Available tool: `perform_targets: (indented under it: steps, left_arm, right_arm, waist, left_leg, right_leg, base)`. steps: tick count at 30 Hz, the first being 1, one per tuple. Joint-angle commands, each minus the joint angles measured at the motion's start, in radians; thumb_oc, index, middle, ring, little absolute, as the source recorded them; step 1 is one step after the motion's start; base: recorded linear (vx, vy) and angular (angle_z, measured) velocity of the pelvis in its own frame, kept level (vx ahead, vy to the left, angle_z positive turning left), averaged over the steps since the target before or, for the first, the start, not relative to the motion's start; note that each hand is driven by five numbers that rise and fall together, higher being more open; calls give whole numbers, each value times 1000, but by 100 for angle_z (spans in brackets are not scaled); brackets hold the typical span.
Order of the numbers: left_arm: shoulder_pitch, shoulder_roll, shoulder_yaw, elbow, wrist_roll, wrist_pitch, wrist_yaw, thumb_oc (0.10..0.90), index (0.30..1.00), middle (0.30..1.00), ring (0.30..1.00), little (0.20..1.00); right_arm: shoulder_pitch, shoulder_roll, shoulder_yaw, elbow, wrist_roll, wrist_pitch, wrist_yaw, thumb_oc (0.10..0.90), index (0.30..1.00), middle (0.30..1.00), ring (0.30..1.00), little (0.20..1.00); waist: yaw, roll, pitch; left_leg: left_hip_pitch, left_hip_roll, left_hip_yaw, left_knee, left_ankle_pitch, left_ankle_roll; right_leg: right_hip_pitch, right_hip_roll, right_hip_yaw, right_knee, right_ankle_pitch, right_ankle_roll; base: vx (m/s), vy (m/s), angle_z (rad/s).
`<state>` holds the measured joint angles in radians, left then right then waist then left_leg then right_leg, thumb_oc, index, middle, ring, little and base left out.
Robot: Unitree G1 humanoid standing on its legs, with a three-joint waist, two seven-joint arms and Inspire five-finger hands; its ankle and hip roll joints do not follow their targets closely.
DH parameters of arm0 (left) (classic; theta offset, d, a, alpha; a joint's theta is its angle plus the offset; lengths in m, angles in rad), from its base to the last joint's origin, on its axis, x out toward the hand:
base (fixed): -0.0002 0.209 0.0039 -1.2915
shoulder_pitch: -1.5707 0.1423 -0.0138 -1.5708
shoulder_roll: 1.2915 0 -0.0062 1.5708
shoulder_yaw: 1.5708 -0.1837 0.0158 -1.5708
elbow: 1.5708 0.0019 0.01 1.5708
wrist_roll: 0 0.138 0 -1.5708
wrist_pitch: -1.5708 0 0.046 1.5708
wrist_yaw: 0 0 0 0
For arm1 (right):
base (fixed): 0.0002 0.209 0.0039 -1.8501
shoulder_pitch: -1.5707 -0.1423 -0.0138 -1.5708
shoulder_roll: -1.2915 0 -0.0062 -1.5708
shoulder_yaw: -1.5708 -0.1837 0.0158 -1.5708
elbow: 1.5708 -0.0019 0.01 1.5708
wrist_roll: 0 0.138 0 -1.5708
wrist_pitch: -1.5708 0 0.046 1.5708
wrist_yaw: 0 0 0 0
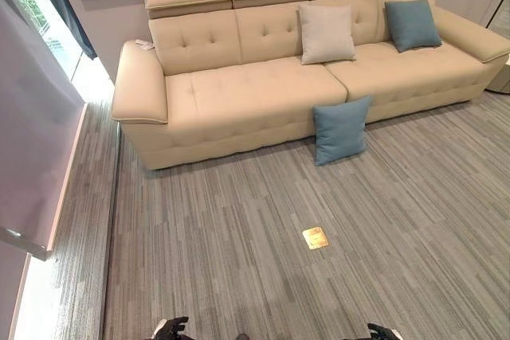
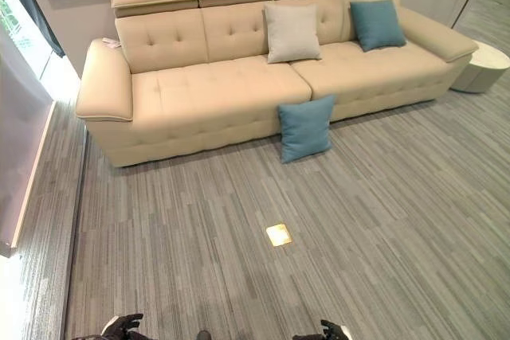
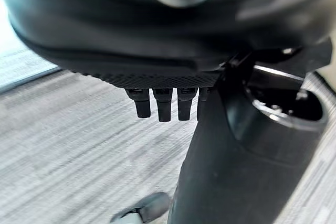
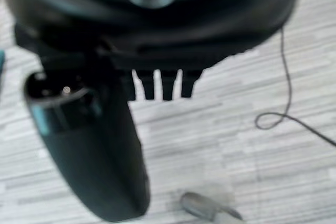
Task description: Pick up all the scattered cushions and arrange them neatly on the sofa.
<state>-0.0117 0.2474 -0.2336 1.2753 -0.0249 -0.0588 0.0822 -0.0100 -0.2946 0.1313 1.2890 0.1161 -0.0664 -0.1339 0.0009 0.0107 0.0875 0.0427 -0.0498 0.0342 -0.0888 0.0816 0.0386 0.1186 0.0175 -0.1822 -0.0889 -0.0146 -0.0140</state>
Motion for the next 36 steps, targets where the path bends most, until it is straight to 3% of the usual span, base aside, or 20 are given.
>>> perform_targets:
  steps: [1, 20, 25, 29, 31, 33, 34, 36]
  left_arm:
    - [-61, -11, 14, 67, 40, -3, -4, 800, 900, 900, 900, 900]
    - [-86, -10, -10, 45, 52, 3, 1, 800, 900, 900, 900, 900]
    - [-91, -9, -22, 43, 62, 4, 2, 800, 900, 900, 900, 900]
    - [-94, -6, -17, 26, 44, 2, 4, 800, 900, 900, 900, 900]
    - [-106, 1, -19, 14, 35, -1, 6, 800, 900, 900, 900, 900]
    - [-112, 4, -23, 10, 37, -2, 6, 800, 900, 900, 900, 900]
    - [-127, 4, -36, 3, 41, -6, 5, 800, 900, 900, 900, 900]
    - [-131, -5, -40, 7, 46, -5, 3, 800, 900, 900, 900, 900]
  right_arm:
    - [-36, -17, 33, 20, -22, -4, -5, 800, 900, 900, 900, 900]
    - [-42, -24, 36, 20, -25, 12, 6, 800, 900, 900, 900, 900]
    - [-40, -21, 37, 21, -27, 16, 3, 800, 900, 900, 900, 900]
    - [-39, -22, 46, 18, -42, 20, -2, 800, 900, 900, 900, 900]
    - [-49, -23, 54, 10, -54, 20, -4, 800, 900, 900, 900, 900]
    - [-53, -23, 55, 12, -54, 20, -3, 800, 900, 900, 900, 900]
    - [-52, -23, 56, 15, -53, 19, -2, 800, 900, 900, 900, 900]
    - [-50, -22, 53, 24, -47, 21, -5, 800, 900, 900, 900, 900]
  waist:
    - [0, -7, -13]
    - [-8, -12, -1]
    - [-13, -17, 12]
    - [-1, -24, 33]
    - [9, -28, 50]
    - [4, -26, 55]
    - [-6, -28, 57]
    - [-12, -28, 49]
  left_leg:
    - [18, 46, 16, 1, -126, -48]
    - [-1, 31, 37, 1, -133, -32]
    - [-11, 36, 68, 1, -135, -29]
    - [-19, 54, 113, 1, -132, -32]
    - [-27, 73, 147, 1, -127, -41]
    - [-23, 77, 149, 1, -125, -42]
    - [-23, 74, 151, 14, -124, -41]
    - [-16, 74, 155, 20, -128, -47]
  right_leg:
    - [-36, -85, 5, 21, -24, 130]
    - [-72, -99, 31, 35, -11, 143]
    - [-107, -97, 36, 61, -4, 149]
    - [-150, -100, -24, 103, 1, 154]
    - [-187, -125, -149, 167, -10, 152]
    - [-195, -127, -160, 187, -21, 153]
    - [-187, -114, -127, 177, -34, 143]
    - [-171, -107, -123, 153, -36, 125]
  base:
    - [-2, 9, -4]
    - [1, 24, -7]
    - [-31, 3, -18]
    - [-81, -43, -51]
    - [-121, -106, -94]
    - [-6, -79, -45]
    - [58, -93, -11]
    - [86, -133, 4]
